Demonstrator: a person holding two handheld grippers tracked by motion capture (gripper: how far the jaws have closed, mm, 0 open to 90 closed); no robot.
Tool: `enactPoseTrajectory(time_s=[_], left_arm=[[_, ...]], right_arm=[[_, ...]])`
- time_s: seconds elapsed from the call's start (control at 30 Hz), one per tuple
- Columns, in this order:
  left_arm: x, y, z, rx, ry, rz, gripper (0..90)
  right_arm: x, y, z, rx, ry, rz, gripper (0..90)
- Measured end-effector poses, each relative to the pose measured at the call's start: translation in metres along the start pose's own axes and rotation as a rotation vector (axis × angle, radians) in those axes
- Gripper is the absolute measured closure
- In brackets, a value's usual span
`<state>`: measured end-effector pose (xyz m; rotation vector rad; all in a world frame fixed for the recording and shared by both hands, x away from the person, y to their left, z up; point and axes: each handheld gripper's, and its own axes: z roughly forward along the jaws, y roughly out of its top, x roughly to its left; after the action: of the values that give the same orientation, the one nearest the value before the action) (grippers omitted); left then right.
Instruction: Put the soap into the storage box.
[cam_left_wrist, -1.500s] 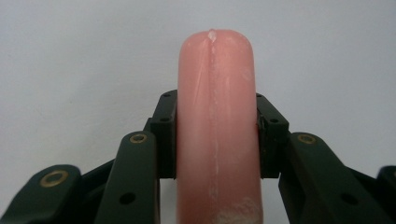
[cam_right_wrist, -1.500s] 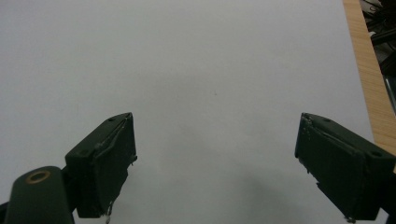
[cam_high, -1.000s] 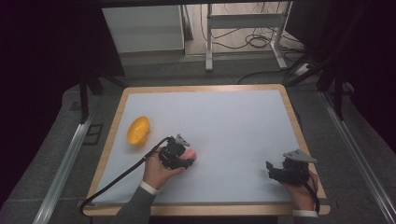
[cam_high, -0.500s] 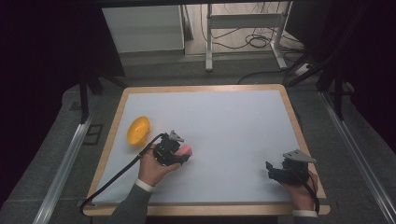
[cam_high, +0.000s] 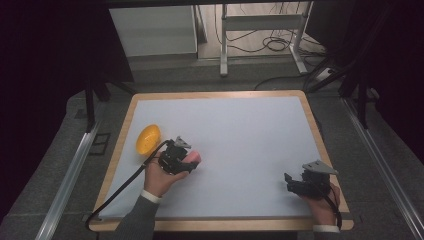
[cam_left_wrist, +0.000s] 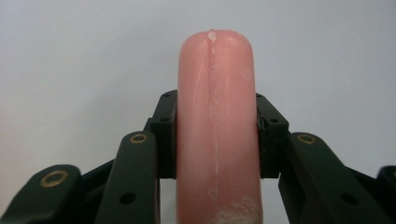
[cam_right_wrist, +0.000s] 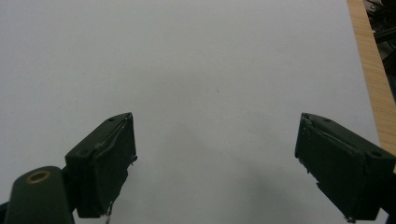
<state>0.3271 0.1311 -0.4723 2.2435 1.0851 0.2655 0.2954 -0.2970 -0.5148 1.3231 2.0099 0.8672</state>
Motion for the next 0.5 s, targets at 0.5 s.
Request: enactPoseTrajectory(time_s=[0.5], left_arm=[[0.014,0.0,-0.01,-0.022,0.026,-0.024,60.1]], right_arm=[[-0.001,0.0,-0.001,-0.006,-0.003,0.002,12.1]])
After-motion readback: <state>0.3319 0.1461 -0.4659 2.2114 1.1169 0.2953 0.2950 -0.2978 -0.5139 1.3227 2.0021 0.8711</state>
